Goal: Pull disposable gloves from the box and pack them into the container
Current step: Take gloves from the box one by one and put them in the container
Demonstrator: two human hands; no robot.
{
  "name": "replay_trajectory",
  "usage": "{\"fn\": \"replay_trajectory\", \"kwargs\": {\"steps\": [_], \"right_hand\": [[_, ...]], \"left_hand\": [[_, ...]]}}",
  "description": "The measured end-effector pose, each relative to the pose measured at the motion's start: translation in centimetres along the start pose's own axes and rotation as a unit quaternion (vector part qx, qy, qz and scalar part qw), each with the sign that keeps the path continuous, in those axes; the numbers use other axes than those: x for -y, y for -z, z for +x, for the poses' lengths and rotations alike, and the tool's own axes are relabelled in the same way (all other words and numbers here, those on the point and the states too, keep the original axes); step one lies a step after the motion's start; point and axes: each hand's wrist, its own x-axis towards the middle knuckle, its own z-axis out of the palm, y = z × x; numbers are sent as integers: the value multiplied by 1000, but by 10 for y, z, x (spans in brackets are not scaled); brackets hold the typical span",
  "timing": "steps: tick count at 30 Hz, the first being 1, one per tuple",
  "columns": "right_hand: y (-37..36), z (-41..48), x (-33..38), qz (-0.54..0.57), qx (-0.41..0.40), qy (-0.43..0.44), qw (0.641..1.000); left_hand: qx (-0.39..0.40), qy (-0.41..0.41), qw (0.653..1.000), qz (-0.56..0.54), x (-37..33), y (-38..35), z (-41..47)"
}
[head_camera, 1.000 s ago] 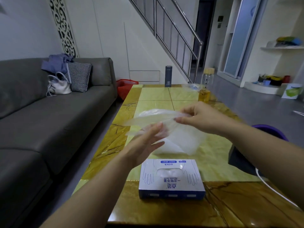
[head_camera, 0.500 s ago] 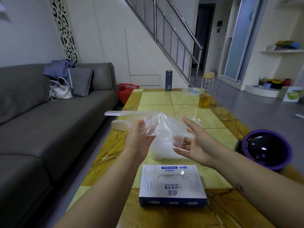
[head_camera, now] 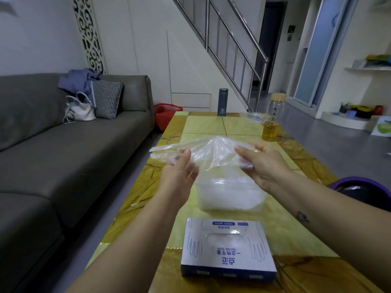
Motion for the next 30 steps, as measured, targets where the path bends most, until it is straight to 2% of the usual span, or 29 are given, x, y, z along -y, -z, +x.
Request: {"fn": "replay_trajectory", "kwargs": {"steps": [3, 8, 12, 15, 19, 22, 24, 27, 30], "right_hand": [[1, 4, -11, 10, 20, -9, 1000], [-1, 20, -17, 1, 1, 4, 1000], [-9, 40, 4, -48, 13, 38, 998], [-12, 44, 31, -88, 69, 114, 987], [4, 44, 48, -125, 187, 182, 957], [22, 44, 44, -225, 240, 185, 926], [30, 43, 38, -274, 273, 160, 908], [32, 39, 33, -323, 320, 152, 878], [29, 36, 33, -360, 343, 155, 854]], "left_hand": [[-11, 26, 1000, 4, 6, 2, 10], [-34, 55, 998, -15, 13, 0, 29], [16, 43, 999, 4, 4, -10, 46], [80, 48, 995, -24, -10, -5, 51], [212, 130, 967, -52, -30, 21, 42], [203, 165, 964, -45, -38, 38, 44], [211, 190, 959, 3, -40, 43, 48], [265, 213, 928, 152, -37, 38, 59], [245, 152, 909, 301, -28, 19, 66]]}}
